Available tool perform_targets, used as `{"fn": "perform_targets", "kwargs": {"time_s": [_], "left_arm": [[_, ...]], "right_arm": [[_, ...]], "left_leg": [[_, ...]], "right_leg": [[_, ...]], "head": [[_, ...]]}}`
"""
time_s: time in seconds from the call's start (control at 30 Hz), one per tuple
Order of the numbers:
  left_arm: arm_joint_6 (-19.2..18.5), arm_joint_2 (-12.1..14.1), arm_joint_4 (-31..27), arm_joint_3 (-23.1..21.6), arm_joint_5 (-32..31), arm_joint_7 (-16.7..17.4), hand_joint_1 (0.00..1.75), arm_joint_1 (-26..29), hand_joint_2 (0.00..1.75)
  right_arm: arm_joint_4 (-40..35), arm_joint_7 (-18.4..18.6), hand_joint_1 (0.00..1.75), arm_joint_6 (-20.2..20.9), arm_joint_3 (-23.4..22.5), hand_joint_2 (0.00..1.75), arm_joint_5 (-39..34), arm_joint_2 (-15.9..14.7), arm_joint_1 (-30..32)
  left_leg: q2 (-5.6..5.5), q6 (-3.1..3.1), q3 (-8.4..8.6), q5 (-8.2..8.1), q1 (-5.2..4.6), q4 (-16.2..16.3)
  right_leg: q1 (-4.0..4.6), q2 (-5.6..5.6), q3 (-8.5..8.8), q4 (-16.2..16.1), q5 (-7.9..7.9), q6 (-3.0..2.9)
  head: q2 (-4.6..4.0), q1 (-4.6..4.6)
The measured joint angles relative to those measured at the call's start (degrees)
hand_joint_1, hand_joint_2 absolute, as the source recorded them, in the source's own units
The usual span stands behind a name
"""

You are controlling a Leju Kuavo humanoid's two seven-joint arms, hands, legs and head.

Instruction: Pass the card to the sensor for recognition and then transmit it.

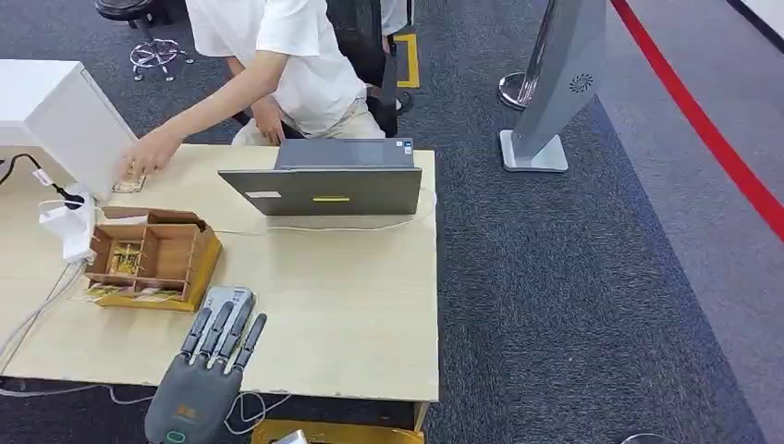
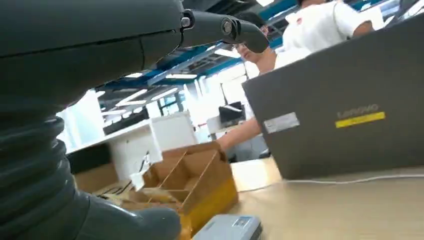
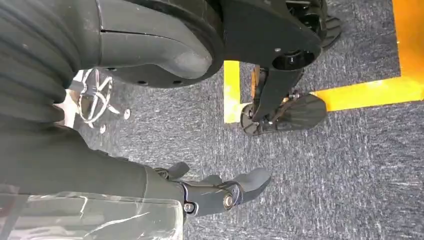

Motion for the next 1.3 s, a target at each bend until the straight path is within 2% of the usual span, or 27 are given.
{"fn": "perform_targets", "kwargs": {"time_s": [0.07, 0.17, 0.27, 0.33, 0.43, 0.5, 0.57, 0.7, 0.8, 0.9, 0.97, 1.07, 1.17, 1.3], "left_arm": [[1.4, -2.6, 0.3, 3.5, -1.0, -3.1, 0.0, 0.2, 1.75], [5.4, -7.8, 2.3, 12.1, -2.2, -7.6, 0.0, -1.2, 1.75], [9.2, -11.1, 5.8, 21.6, -2.4, -11.7, 0.0, -3.6, 1.75], [10.4, -13.2, 8.0, 27.0, -2.4, -13.8, 0.0, -4.9, 1.75], [10.7, -15.5, 9.6, 31.5, -2.4, -15.1, 0.0, -5.6, 1.75], [11.0, -16.4, 10.3, 33.4, -2.4, -14.8, 0.0, -5.8, 1.75], [12.1, -16.6, 11.7, 35.1, -2.4, -12.7, 0.0, -6.4, 1.75], [14.0, -15.9, 18.0, 39.0, -2.4, -12.2, 0.0, -9.3, 1.75], [14.7, -14.3, 22.3, 39.0, -2.4, -9.0, 0.0, -11.0, 1.75], [14.7, -12.1, 25.8, 35.9, -2.5, -3.5, 0.0, -12.6, 1.75], [14.3, -10.1, 28.1, 31.7, -2.5, 1.0, 0.0, -14.2, 1.75], [13.9, -7.6, 31.4, 24.2, -2.5, 5.7, 0.0, -17.5, 1.75], [14.1, -5.7, 34.5, 17.6, -2.5, 7.9, 0.0, -20.4, 1.75], [14.2, -4.1, 37.0, 13.0, -2.5, 8.4, 0.0, -22.5, 1.75]], "right_arm": [[0.0, 0.0, 0.0, 0.1, 0.0, 1.75, 0.8, 0.0, 0.0], [0.0, 0.0, 0.0, 0.3, 0.2, 1.75, 2.5, 0.0, 0.0], [0.0, 0.0, 0.0, 0.4, 0.6, 1.75, 3.6, 0.0, 0.0], [0.0, 0.0, 0.0, 0.4, 0.7, 1.75, 3.8, 0.0, 0.0], [0.0, 0.0, 0.0, 0.4, 0.9, 1.75, 3.9, 0.0, 0.0], [0.0, 0.0, 0.0, 0.5, 1.0, 1.75, 4.1, 0.0, -0.1], [0.0, -0.1, 0.0, 0.9, 1.4, 1.75, 4.9, 0.0, -0.1], [0.0, -0.3, 0.0, 1.3, 2.2, 1.75, 5.8, 0.0, -0.1], [0.0, -0.5, 0.0, 1.3, 2.6, 1.75, 6.2, 0.0, -0.2], [0.0, -0.5, 0.0, 1.3, 3.0, 1.75, 6.7, 0.0, -0.3], [0.0, -0.5, 0.0, 1.3, 3.3, 1.75, 7.0, 0.0, -0.4], [0.0, -0.4, 0.0, 1.3, 3.5, 1.75, 7.5, 0.0, -0.7], [0.0, 0.0, 0.0, 1.3, 3.7, 1.75, 7.9, 0.0, -0.9], [0.0, 0.0, 0.0, 1.3, 4.0, 1.75, 8.0, 0.0, -0.9]], "left_leg": [[-0.02, 0.02, 0.0, 0.03, -0.01, 0.0], [-0.02, 0.02, 0.02, 0.08, -0.01, 0.0], [-0.02, -0.01, 0.06, 0.13, 0.0, 0.0], [-0.02, -0.02, 0.08, 0.14, 0.03, 0.0], [-0.01, -0.02, 0.07, 0.13, 0.03, 0.0], [-0.02, -0.01, 0.05, 0.09, 0.02, 0.0], [-0.02, 0.0, 0.05, 0.08, 0.02, 0.0], [-0.05, -0.01, 0.07, 0.09, 0.04, 0.0], [-0.03, -0.02, 0.09, 0.1, 0.07, 0.0], [-0.03, -0.02, 0.09, 0.1, 0.07, 0.0], [-0.07, -0.02, 0.09, 0.1, 0.06, 0.0], [-0.11, -0.01, 0.09, 0.11, 0.05, 0.0], [-0.08, -0.01, 0.09, 0.11, 0.05, 0.0], [-0.07, -0.01, 0.1, 0.11, 0.05, 0.0]], "right_leg": [[-0.01, -0.02, 0.03, 0.0, 0.02, 0.02], [-0.01, -0.01, 0.04, 0.0, 0.1, 0.06], [0.01, 0.0, 0.06, 0.0, 0.12, 0.06], [0.03, 0.0, 0.07, 0.0, 0.13, 0.05], [0.03, 0.01, 0.08, 0.0, 0.12, 0.05], [0.03, 0.01, 0.08, 0.0, 0.12, 0.06], [0.02, 0.0, 0.06, 0.0, 0.11, 0.06], [0.04, -0.01, 0.05, 0.0, 0.08, 0.03], [0.05, -0.01, 0.04, 0.0, 0.08, 0.02], [0.04, -0.01, 0.03, 0.0, 0.08, 0.02], [0.03, -0.05, -0.05, 0.0, 0.08, 0.02], [0.03, -0.08, -0.03, 0.0, 0.11, 0.05], [0.03, -0.05, -0.01, 0.0, 0.15, 0.03], [0.04, -0.03, -0.04, 0.0, 0.16, 0.01]], "head": [[0.0, 0.0], [0.0, 0.0], [0.0, -0.02], [0.0, -0.02], [0.0, 0.0], [0.0, 0.0], [0.0, 0.0], [0.0, -0.02], [0.0, -0.02], [0.0, -0.02], [0.0, -0.02], [-0.02, 0.0], [0.0, -0.02], [0.0, -0.02]]}}
